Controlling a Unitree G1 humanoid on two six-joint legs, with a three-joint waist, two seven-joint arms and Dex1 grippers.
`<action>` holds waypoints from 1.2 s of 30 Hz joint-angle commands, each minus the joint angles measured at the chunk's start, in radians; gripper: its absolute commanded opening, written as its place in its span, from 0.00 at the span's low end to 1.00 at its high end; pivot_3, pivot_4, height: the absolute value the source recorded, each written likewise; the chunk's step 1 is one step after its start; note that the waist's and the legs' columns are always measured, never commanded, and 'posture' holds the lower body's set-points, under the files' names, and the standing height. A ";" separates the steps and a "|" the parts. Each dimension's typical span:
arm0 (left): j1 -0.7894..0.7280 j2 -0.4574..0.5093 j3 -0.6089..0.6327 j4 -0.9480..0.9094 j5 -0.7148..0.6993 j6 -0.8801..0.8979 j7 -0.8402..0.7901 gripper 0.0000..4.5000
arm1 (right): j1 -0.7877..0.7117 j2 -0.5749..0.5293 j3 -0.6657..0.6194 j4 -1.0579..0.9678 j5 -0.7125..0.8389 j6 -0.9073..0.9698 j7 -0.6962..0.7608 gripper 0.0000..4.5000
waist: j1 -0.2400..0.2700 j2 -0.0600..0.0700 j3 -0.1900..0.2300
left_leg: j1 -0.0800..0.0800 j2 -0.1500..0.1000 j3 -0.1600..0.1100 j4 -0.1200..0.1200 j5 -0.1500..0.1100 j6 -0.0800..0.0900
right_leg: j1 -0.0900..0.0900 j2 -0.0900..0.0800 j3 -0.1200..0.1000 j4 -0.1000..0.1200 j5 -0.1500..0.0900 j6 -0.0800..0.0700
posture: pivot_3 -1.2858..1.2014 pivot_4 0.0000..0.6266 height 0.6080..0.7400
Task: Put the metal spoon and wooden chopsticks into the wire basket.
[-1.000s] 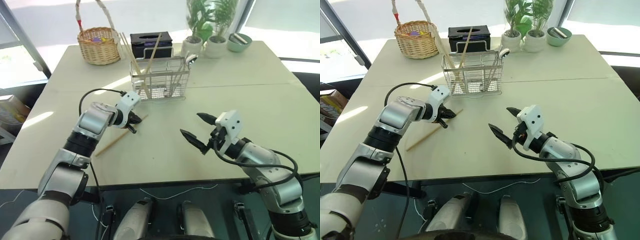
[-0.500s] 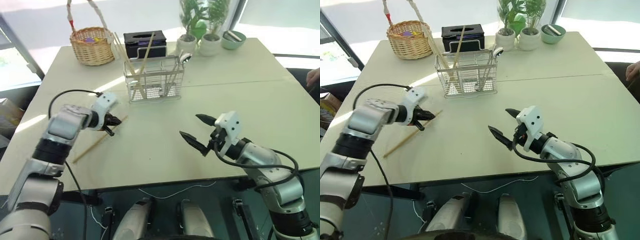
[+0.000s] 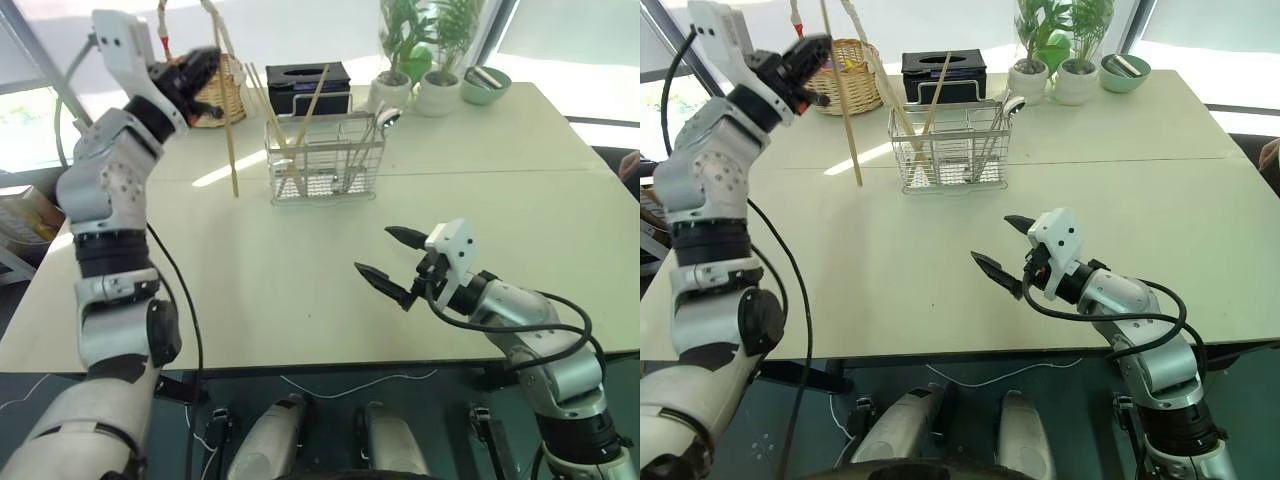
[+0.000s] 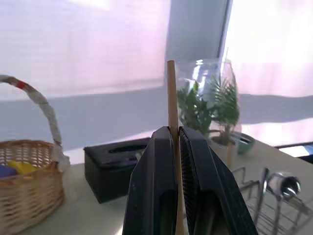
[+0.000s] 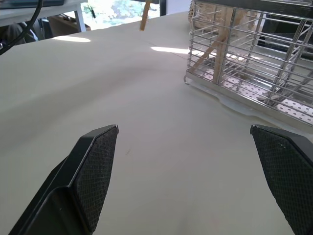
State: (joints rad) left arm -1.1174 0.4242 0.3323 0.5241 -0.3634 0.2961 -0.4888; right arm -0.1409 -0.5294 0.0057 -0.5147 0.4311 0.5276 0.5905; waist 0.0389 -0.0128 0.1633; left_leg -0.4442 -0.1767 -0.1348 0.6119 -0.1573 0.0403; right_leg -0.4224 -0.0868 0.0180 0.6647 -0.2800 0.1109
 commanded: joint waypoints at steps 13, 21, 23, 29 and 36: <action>-0.402 -0.064 -0.017 0.596 0.102 -0.500 0.026 0.01 | 0.027 0.014 -0.014 -0.097 0.011 0.032 -0.070 1.00 | -0.003 -0.002 0.001 | -0.001 -0.001 0.000 0.001 0.000 0.001 | 0.000 0.000 -0.001 0.000 0.000 0.001 | 0.52 0.24 0.89; -0.437 -0.127 -0.020 0.657 0.116 -0.557 0.022 0.01 | 0.055 0.016 -0.025 -0.132 0.019 0.049 -0.103 1.00 | -0.003 -0.003 0.001 | -0.002 -0.001 0.000 0.001 0.000 0.001 | 0.000 0.000 -0.001 0.000 0.001 0.001 | 0.52 0.24 0.89; -0.451 -0.130 -0.018 0.664 0.117 -0.562 0.015 0.01 | 0.059 0.016 -0.030 -0.137 0.022 0.052 -0.108 1.00 | -0.003 -0.003 0.001 | -0.002 -0.001 0.000 0.001 0.000 0.001 | 0.001 0.000 -0.001 0.000 0.001 0.001 | 0.52 0.24 0.89; -0.487 -0.146 -0.017 0.679 0.122 -0.575 0.022 0.01 | 0.064 0.019 -0.030 -0.148 0.026 0.059 -0.122 1.00 | -0.003 -0.003 0.001 | -0.002 -0.001 0.000 0.001 0.000 0.001 | 0.002 0.000 -0.001 0.000 0.001 0.001 | 0.52 0.24 0.89; -0.441 -0.178 -0.033 0.694 0.148 -0.630 0.019 0.01 | 0.052 0.019 -0.047 -0.169 0.051 0.084 -0.137 1.00 | -0.003 -0.003 0.001 | -0.001 -0.001 0.000 0.001 0.000 0.001 | 0.002 0.000 -0.001 0.000 0.001 0.001 | 0.52 0.24 0.89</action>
State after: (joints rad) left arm -1.5583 0.2434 0.3046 1.2250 -0.2261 -0.3007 -0.4724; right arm -0.0847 -0.5147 -0.0115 -0.6344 0.4602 0.6102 0.4582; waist 0.0362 -0.0154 0.1647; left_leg -0.4457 -0.1776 -0.1349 0.6132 -0.1576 0.0414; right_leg -0.4204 -0.0868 0.0174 0.6649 -0.2794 0.1123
